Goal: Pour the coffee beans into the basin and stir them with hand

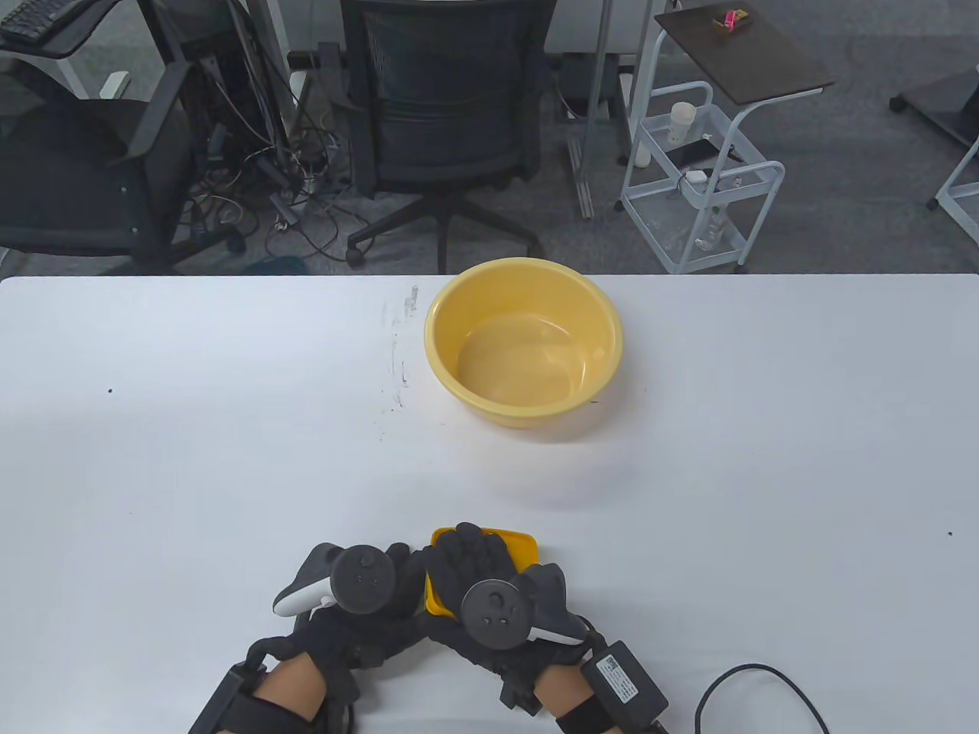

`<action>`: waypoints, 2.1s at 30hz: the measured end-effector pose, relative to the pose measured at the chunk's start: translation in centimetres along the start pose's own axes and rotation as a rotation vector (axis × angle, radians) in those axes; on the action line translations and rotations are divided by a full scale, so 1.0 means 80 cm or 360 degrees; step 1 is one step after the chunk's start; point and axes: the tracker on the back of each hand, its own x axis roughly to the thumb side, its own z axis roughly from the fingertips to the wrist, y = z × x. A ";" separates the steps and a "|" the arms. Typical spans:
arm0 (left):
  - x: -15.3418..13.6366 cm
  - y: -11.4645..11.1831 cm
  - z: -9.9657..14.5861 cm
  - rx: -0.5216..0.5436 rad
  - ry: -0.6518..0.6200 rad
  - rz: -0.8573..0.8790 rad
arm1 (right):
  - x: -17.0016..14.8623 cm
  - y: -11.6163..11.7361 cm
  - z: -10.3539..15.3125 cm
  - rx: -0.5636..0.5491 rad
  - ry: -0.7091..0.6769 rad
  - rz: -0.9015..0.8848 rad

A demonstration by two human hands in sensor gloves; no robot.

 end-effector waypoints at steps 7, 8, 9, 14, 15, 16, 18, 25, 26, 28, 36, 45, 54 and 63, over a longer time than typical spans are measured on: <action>0.003 -0.003 -0.003 -0.0004 0.0008 0.0037 | 0.010 -0.033 0.016 -0.0132 0.0074 0.0307; 0.004 -0.003 -0.003 0.0002 0.0009 0.0040 | 0.011 -0.049 0.020 -0.0219 0.0097 0.0330; 0.004 -0.003 -0.003 0.0012 0.0011 0.0044 | 0.010 -0.060 0.025 -0.0283 0.0128 0.0340; 0.004 -0.004 -0.003 0.0023 0.0011 0.0068 | -0.040 -0.158 0.077 -0.0639 0.0663 0.0180; 0.004 -0.004 -0.004 0.0018 0.0011 0.0076 | -0.063 -0.176 0.097 -0.0653 0.0905 0.0126; 0.005 -0.004 -0.003 0.0018 0.0011 0.0078 | -0.087 -0.189 0.115 -0.0728 0.1058 0.0069; 0.005 -0.004 -0.003 0.0026 0.0014 0.0077 | -0.134 -0.203 0.145 -0.0744 0.1354 -0.0048; 0.005 -0.004 -0.004 0.0025 0.0018 0.0084 | -0.259 -0.192 0.227 -0.0526 0.2017 -0.0267; 0.005 -0.004 -0.004 0.0027 0.0020 0.0083 | -0.265 -0.192 0.231 -0.0523 0.2071 -0.0313; 0.005 -0.004 -0.004 0.0029 0.0023 0.0083 | -0.277 -0.193 0.236 -0.0493 0.2156 -0.0213; 0.005 -0.004 -0.004 0.0034 0.0028 0.0078 | -0.299 -0.173 0.224 -0.0234 0.2256 0.0282; 0.007 -0.004 -0.003 0.0070 0.0045 0.0032 | -0.287 -0.162 0.199 -0.0098 0.2160 0.0682; 0.007 -0.004 -0.002 0.0075 0.0041 0.0034 | -0.162 -0.159 0.146 -0.0241 0.1288 0.0780; 0.005 -0.003 0.005 0.0211 0.0057 0.0118 | -0.132 -0.088 0.115 -0.0178 0.1088 0.0771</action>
